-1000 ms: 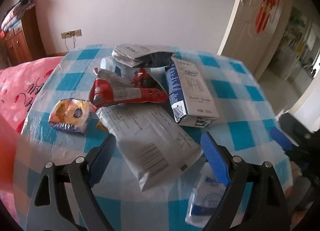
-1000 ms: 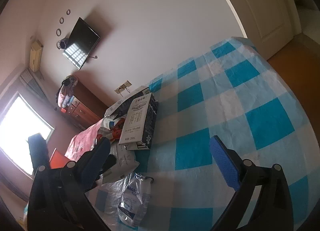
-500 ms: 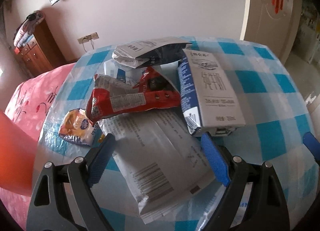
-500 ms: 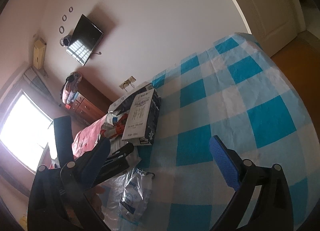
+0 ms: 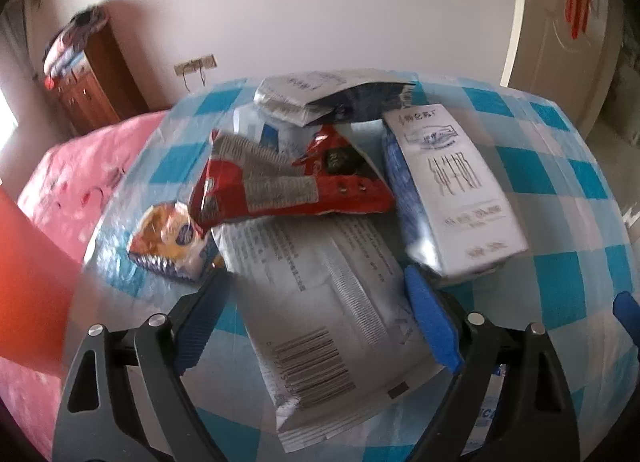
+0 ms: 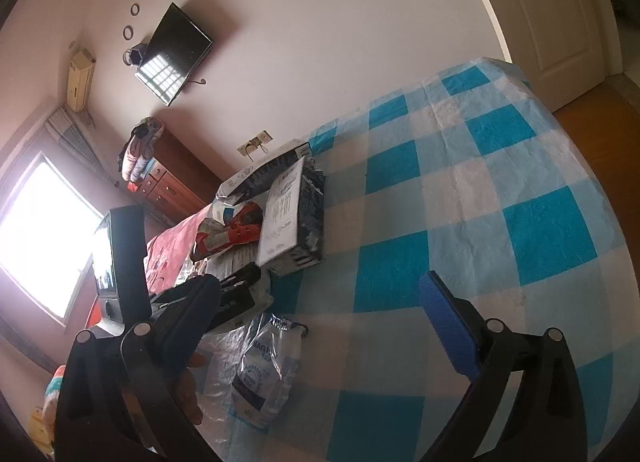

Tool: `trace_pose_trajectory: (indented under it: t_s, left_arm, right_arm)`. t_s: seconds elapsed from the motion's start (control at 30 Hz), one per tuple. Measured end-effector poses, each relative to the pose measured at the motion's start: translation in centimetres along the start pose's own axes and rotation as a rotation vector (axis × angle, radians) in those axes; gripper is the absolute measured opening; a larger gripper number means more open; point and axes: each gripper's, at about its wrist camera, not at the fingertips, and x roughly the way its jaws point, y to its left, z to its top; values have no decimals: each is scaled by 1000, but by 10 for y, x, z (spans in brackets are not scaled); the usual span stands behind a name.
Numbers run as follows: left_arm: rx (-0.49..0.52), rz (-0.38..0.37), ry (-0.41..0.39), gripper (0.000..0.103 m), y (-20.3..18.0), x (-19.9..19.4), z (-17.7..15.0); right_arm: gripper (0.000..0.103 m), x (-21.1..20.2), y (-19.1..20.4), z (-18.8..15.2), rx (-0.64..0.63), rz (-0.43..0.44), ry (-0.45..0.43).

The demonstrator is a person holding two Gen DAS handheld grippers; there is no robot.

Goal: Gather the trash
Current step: 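Lower left tool onto the white printed paper bag while right tool reaches the clear Magicday bag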

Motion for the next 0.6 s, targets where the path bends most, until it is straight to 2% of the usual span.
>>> trace_pose_trajectory:
  t_s: [0.17, 0.23, 0.3, 0.6]
  left_arm:
    - [-18, -22, 4, 81, 12, -4, -6]
    - [-36, -38, -1, 76, 20, -6, -8]
    - [-62, -55, -3, 65, 28, -9, -8]
    - [-42, -82, 10, 63, 38, -16, -18]
  right_arm:
    - [98, 2, 2, -1, -11, 4, 17]
    - [98, 5, 7, -3, -33, -5, 34]
    - [98, 9, 12, -5, -56, -13, 49]
    - [98, 24, 30, -20, -127, -14, 127]
